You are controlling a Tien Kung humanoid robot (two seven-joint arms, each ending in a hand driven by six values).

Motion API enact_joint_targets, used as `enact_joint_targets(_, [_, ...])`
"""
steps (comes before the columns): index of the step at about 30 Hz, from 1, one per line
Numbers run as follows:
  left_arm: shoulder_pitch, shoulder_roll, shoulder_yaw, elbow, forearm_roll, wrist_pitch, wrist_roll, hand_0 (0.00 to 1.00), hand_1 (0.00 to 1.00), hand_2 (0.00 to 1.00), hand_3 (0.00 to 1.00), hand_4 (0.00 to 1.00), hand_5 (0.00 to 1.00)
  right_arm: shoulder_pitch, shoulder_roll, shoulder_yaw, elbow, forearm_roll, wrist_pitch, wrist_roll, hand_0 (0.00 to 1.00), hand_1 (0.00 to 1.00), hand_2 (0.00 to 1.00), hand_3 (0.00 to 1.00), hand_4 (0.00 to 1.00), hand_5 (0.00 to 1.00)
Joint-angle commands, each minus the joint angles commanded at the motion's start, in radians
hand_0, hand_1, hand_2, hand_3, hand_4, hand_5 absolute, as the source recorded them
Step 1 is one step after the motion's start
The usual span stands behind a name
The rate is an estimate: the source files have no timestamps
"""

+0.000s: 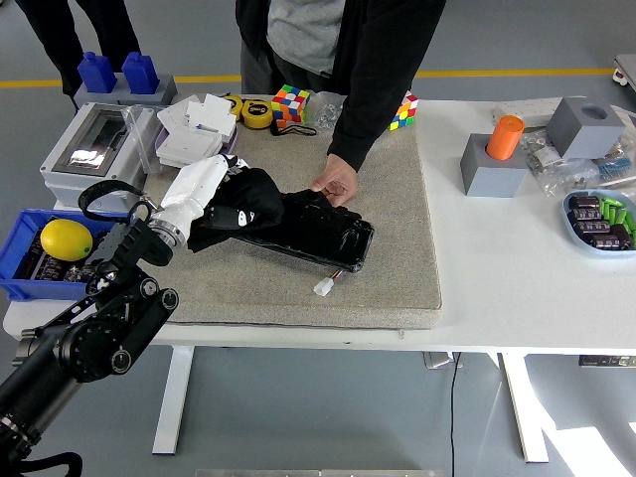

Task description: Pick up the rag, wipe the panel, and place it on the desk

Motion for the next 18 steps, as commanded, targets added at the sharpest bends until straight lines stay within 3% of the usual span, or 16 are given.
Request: enact_joint_targets(18, [-0.03,-0.025,0.17,-0.018,-0.04,-0.002,0.009,0.224,0.279,0.331,0.544,0.686,0.002,-0.003,-0.003,-0.016,0.006,0.008,0.001,0.0,0.595,0.579,0.518,0.526,0.969,0.405])
